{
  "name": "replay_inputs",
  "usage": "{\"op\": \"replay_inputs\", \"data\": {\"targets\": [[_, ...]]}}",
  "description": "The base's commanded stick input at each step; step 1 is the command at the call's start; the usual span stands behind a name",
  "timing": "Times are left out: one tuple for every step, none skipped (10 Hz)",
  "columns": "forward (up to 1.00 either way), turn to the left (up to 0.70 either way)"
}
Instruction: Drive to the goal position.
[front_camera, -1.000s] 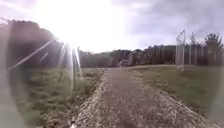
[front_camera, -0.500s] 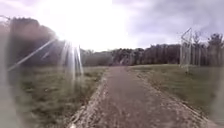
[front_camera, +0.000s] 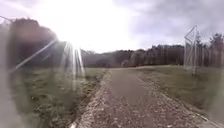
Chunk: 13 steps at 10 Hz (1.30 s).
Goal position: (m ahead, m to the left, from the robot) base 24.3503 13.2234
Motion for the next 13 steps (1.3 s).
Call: {"op": "replay_inputs", "data": {"targets": [[0.85, 0.02], [0.85, 0.02], [0.85, 0.02], [0.85, 0.02], [0.85, 0.02], [0.85, 0.02], [0.85, 0.02], [0.85, 0.02], [0.85, 0.02], [0.85, 0.02], [0.85, 0.02], [0.85, 0.02], [0.85, 0.02]]}}
